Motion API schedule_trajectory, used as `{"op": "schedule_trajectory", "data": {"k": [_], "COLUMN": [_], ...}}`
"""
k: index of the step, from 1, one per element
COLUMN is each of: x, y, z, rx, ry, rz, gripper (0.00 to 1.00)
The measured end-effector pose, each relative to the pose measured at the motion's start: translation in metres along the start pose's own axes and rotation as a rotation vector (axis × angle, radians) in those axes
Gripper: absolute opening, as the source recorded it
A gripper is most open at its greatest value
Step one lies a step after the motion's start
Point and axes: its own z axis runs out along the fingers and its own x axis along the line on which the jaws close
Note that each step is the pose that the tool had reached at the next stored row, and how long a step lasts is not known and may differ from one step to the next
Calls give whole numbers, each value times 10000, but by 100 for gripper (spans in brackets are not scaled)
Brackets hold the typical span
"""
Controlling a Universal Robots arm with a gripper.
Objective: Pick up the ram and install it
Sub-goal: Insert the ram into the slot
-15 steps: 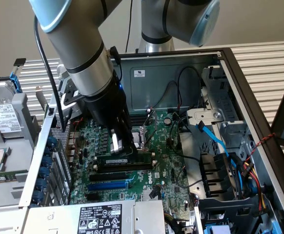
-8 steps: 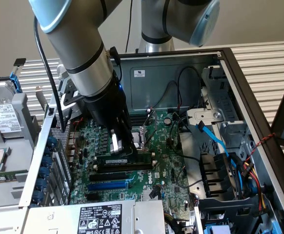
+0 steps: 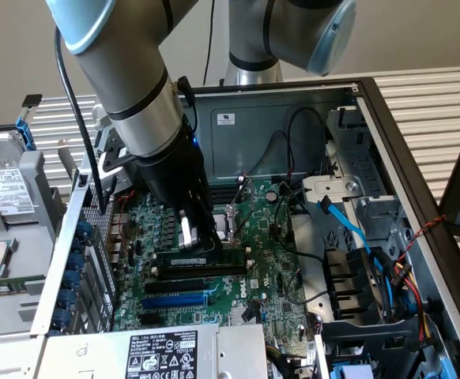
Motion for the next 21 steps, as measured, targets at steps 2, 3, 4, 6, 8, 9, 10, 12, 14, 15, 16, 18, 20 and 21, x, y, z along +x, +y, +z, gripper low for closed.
{"op": "schedule_trajectory", "data": {"k": [2,3,4,6,8,9,10,12,14,15,16,18,20,21], "x": [0,0,0,0,0,1,1,0,0,0,0,0,0,0], "y": [0,0,0,0,0,0,0,0,0,0,0,0,0,0], "z": [1,0,0,0,0,0,0,0,0,0,0,0,0,0], "rx": [24,34,37,41,40,40,41,43,44,44,45,45,48,51], "ry": [-2,-3,-3,-2,1,4,7,20,39,43,46,44,43,44], "rz": [1,1,0,0,-7,-11,-17,-34,-62,-71,-79,-85,-86,-87], "gripper": [12,12,12,12,12,12,12,12,12,12,12,12,12,12]}}
